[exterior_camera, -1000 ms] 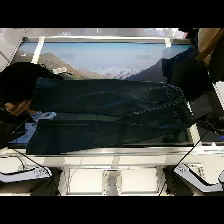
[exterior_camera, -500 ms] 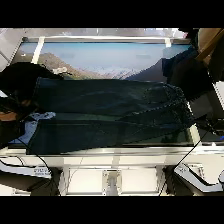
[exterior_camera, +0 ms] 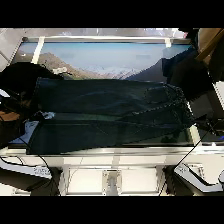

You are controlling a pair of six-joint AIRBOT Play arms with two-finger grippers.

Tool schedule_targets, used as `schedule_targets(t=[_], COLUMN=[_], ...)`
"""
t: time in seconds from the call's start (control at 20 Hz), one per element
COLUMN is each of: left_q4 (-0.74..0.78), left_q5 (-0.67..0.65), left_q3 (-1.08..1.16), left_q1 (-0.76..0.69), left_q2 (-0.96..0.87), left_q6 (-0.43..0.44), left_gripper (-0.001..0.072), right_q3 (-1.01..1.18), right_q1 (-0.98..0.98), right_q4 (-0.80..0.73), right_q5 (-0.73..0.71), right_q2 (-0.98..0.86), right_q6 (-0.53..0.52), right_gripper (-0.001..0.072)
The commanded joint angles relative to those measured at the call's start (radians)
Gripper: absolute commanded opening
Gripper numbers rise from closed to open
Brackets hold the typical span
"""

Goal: Fold the clothes and pants, and hang the long-sleeved shirts on hangers.

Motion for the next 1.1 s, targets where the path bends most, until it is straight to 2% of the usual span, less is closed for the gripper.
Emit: schedule_targets(t=[0.0,0.15,0.3,0.4,0.5,0.6,0.8,0.95,1.05], left_q4=[0.000,0.000,-0.037,-0.162,-0.297,-0.364,-0.209,-0.078,0.014], left_q5=[-0.041,-0.032,0.064,0.156,0.209,0.214,0.137,0.145,0.169], left_q3=[0.001,0.005,0.064,0.138,0.214,0.258,0.166,-0.125,-0.340], left_q1=[0.000,0.000,0.000,0.000,0.000,0.000,0.002,0.050,0.154], left_q2=[-0.003,0.000,0.045,0.107,0.171,0.240,0.391,0.563,0.683], left_q6=[0.077,0.077,0.076,0.079,0.136,0.183,0.191,0.187,0.187], left_gripper=[0.0016,0.0015,0.0015,0.0014,0.0014,0.0014,0.0014,0.0014,0.0013], right_q3=[0.000,0.000,0.000,0.009,0.028,0.055,0.085,0.085,0.085], right_q1=[-0.001,-0.001,-0.001,-0.001,-0.001,-0.001,-0.001,-0.001,-0.001], right_q4=[0.000,0.000,0.004,0.004,0.003,0.003,0.001,-0.035,-0.079], right_q5=[0.011,0.013,0.019,0.018,0.017,0.017,0.014,0.019,0.019], right_q2=[0.001,0.001,0.002,0.002,0.002,0.002,0.002,0.002,0.002], right_q6=[0.034,0.045,0.045,0.045,0.044,0.037,-0.003,-0.030,-0.046], right_gripper=[0.0361,0.0361,0.0361,0.0360,0.0360,0.0360,0.0360,0.0360,0.0360])
